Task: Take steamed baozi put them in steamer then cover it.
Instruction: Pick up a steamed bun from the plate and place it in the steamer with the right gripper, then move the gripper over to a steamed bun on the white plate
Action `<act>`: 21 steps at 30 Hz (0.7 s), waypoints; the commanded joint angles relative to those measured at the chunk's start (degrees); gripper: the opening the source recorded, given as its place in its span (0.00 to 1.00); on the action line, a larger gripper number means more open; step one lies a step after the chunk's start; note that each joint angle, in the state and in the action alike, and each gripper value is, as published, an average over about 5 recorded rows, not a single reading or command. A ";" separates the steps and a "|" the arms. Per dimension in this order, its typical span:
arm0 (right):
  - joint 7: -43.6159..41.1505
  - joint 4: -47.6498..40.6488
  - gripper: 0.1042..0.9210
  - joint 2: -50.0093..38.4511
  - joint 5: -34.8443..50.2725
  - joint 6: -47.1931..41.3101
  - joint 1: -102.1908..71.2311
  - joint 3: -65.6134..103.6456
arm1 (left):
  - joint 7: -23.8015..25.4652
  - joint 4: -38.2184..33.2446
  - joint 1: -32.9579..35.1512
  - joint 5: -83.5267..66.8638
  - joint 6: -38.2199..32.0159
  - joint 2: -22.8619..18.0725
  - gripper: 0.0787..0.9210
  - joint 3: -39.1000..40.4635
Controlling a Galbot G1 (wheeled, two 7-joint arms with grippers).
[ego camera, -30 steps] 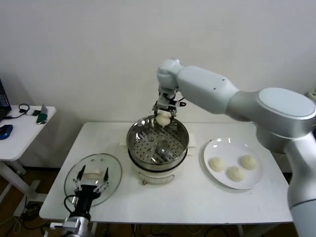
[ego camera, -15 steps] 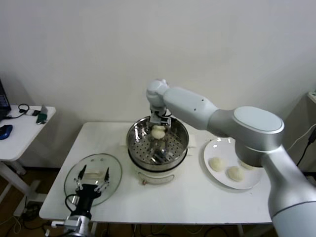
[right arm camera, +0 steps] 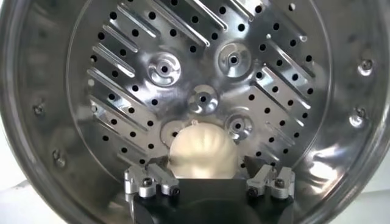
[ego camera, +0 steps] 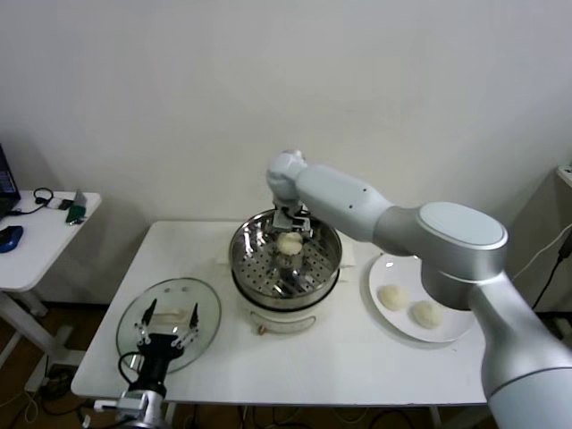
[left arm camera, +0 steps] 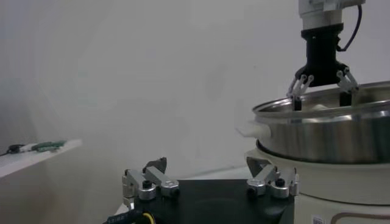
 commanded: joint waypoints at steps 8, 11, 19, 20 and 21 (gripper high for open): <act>-5.62 11.00 0.88 -12.47 24.79 -8.91 15.09 -6.71 | -0.18 -1.32 0.17 0.36 0.61 -0.14 0.88 0.07; -4.60 12.57 0.88 -17.36 37.08 -16.65 20.21 -13.49 | -0.30 -1.88 0.38 0.29 0.71 -0.32 0.88 0.00; 5.16 25.63 0.88 -33.71 50.88 -38.86 25.53 -26.14 | -0.39 -2.86 1.32 0.01 0.38 -0.11 0.88 -0.16; 5.30 26.70 0.88 -35.40 51.75 -40.83 25.24 -26.65 | -0.41 -2.85 1.40 0.00 0.36 -0.05 0.88 -0.18; 5.46 27.51 0.88 -36.84 52.52 -42.35 24.82 -27.04 | -0.42 -2.81 1.45 0.00 0.34 0.00 0.88 -0.18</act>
